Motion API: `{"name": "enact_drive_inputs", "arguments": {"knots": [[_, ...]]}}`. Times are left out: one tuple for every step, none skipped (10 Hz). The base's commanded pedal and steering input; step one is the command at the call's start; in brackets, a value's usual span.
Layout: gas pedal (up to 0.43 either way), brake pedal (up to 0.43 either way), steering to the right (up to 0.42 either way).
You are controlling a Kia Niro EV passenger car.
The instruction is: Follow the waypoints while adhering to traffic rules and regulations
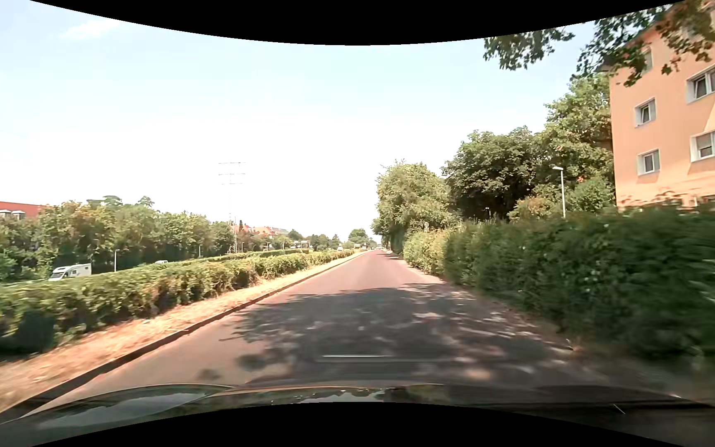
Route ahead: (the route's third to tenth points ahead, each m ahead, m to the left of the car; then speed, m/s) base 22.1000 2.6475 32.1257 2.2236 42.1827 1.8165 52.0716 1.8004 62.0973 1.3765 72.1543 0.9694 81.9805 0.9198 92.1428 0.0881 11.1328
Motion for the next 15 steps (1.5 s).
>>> {"name": "enact_drive_inputs", "arguments": {"knots": [[0.169, 0.0, 0.005], [0.169, 0.0, 0.005], [0.169, 0.0, 0.005], [0.169, 0.0, 0.004], [0.169, 0.0, 0.004], [0.169, 0.0, 0.004], [0.169, 0.0, 0.003], [0.169, 0.0, 0.003], [0.169, 0.0, 0.003], [0.157, 0.0, 0.003], [0.157, 0.0, 0.003], [0.15, 0.0, 0.003], [0.15, 0.0, 0.003], [0.15, 0.0, 0.003], [0.15, 0.0, 0.003]]}}
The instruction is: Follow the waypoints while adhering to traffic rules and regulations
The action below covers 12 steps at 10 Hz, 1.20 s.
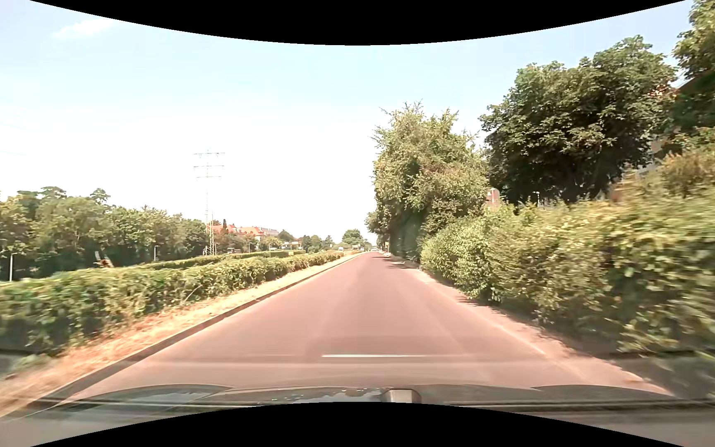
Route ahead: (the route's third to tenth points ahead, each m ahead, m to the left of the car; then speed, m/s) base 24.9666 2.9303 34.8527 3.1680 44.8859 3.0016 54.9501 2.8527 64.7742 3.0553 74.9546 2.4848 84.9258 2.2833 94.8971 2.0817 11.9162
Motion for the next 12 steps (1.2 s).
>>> {"name": "enact_drive_inputs", "arguments": {"knots": [[0.15, 0.0, 0.003], [0.15, 0.0, 0.003], [0.15, 0.0, 0.003], [0.15, 0.0, 0.003], [0.15, 0.0, 0.003], [0.15, 0.0, 0.003], [0.15, 0.0, 0.003], [0.15, 0.0, 0.003], [0.15, 0.0, 0.003], [0.138, 0.0, 0.002], [0.138, 0.0, 0.002], [0.138, 0.0, 0.002]]}}
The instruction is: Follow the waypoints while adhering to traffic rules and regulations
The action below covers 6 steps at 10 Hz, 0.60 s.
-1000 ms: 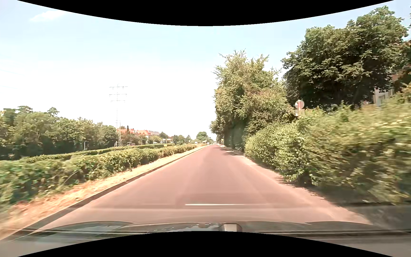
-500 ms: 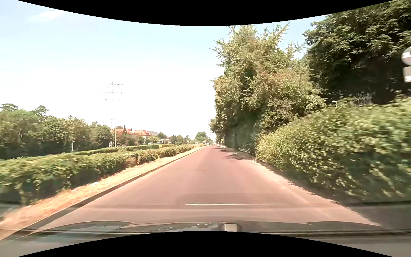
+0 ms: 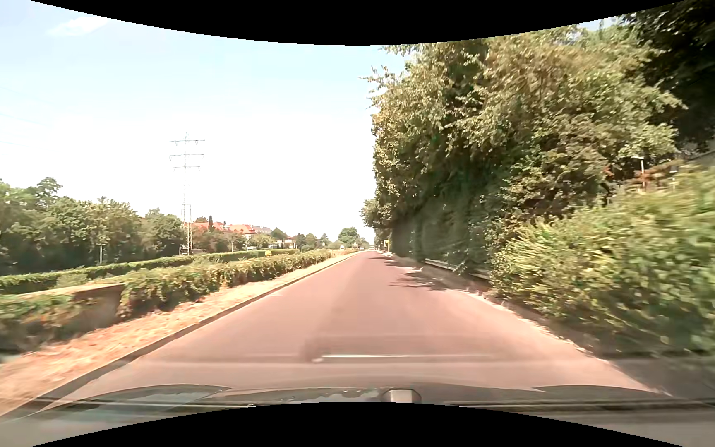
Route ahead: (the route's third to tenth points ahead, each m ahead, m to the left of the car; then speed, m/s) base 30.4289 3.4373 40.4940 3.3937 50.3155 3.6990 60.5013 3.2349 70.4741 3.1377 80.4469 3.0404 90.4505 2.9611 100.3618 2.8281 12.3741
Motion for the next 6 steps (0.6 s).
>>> {"name": "enact_drive_inputs", "arguments": {"knots": [[0.138, 0.0, 0.002], [0.138, 0.0, 0.002], [0.138, 0.0, 0.002], [0.138, 0.0, 0.001], [0.138, 0.0, 0.0], [0.138, 0.0, 0.0]]}}
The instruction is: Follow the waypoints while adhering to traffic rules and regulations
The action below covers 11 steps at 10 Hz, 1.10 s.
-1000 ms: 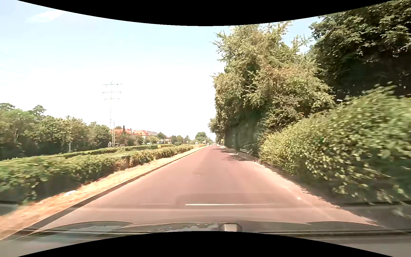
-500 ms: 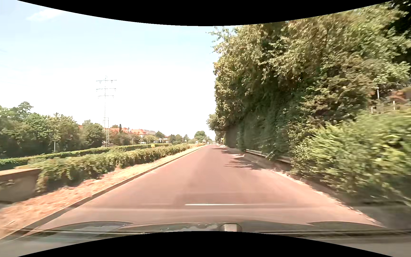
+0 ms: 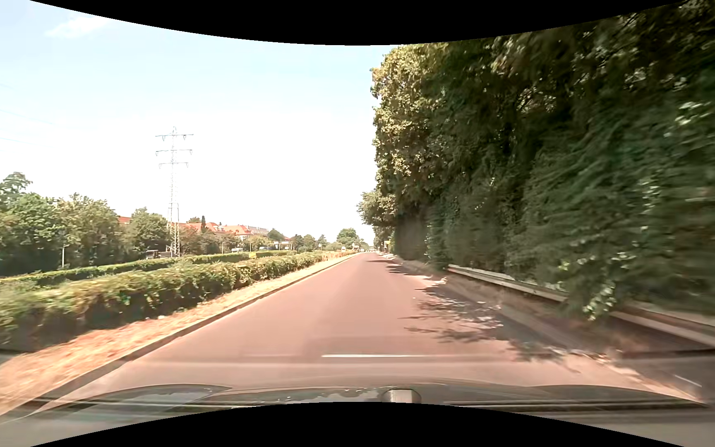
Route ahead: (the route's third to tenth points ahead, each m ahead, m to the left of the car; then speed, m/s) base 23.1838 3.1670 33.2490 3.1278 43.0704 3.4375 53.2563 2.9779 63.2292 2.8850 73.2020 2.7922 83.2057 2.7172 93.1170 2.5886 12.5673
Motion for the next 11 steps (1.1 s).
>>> {"name": "enact_drive_inputs", "arguments": {"knots": [[0.13, 0.0, 0.0], [0.13, 0.0, 0.0], [0.13, 0.0, 0.0], [0.118, 0.0, 0.0], [0.118, 0.0, -0.001], [0.098, 0.0, -0.001], [0.087, 0.0, -0.001], [0.087, 0.0, -0.001], [0.087, 0.0, -0.001], [0.087, 0.0, -0.001], [0.087, 0.0, -0.001]]}}
